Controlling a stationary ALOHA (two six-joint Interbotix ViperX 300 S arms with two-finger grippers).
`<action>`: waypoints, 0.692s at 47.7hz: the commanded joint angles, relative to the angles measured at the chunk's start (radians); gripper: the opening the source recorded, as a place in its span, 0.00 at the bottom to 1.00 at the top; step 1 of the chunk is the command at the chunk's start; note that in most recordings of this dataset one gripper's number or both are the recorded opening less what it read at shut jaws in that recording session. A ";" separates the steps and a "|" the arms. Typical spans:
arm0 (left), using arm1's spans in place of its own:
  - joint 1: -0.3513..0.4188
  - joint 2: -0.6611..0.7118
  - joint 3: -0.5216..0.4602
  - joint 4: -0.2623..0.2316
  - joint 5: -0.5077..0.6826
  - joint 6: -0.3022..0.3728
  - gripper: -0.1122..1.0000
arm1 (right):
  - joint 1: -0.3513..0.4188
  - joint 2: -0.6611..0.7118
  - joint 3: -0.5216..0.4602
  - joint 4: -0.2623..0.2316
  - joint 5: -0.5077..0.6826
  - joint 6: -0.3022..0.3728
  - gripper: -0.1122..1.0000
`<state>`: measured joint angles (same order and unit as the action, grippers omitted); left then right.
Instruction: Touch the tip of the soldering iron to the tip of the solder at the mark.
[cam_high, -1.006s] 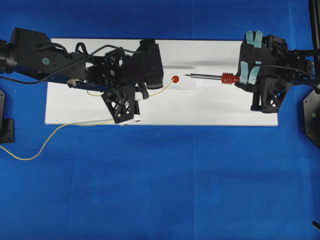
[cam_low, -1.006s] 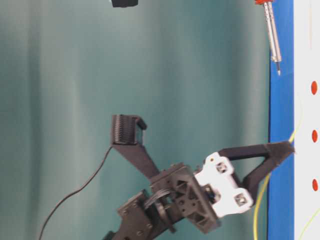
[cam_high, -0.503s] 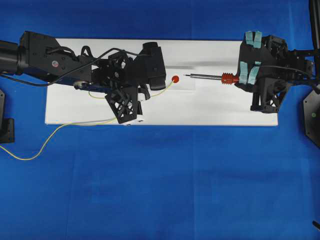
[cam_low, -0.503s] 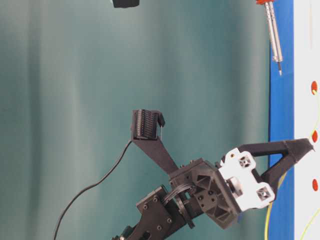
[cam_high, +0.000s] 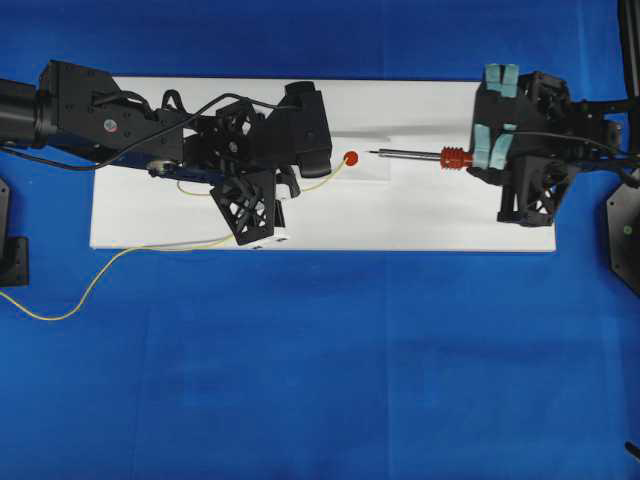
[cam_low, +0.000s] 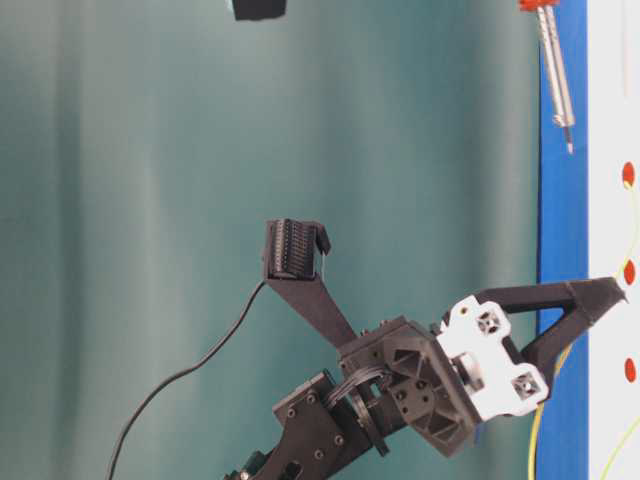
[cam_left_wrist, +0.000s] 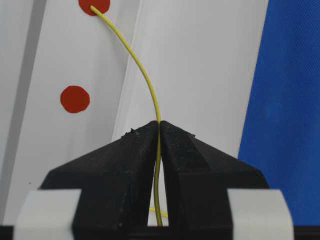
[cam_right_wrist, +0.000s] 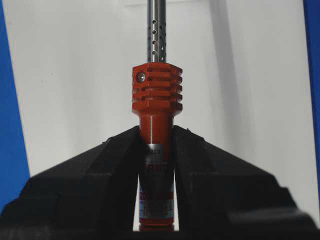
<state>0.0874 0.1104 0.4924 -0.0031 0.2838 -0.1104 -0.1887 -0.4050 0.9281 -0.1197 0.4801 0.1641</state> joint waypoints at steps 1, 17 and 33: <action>0.003 -0.012 -0.011 0.003 -0.003 -0.002 0.12 | 0.000 0.025 -0.040 -0.003 -0.009 0.002 0.16; 0.003 -0.012 -0.009 0.002 0.000 -0.002 0.12 | -0.002 0.150 -0.097 -0.003 -0.011 0.002 0.16; 0.003 -0.011 -0.014 0.003 0.000 -0.002 0.12 | -0.003 0.163 -0.100 -0.003 -0.008 0.000 0.16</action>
<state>0.0874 0.1104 0.4924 -0.0015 0.2869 -0.1120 -0.1887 -0.2347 0.8529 -0.1197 0.4755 0.1641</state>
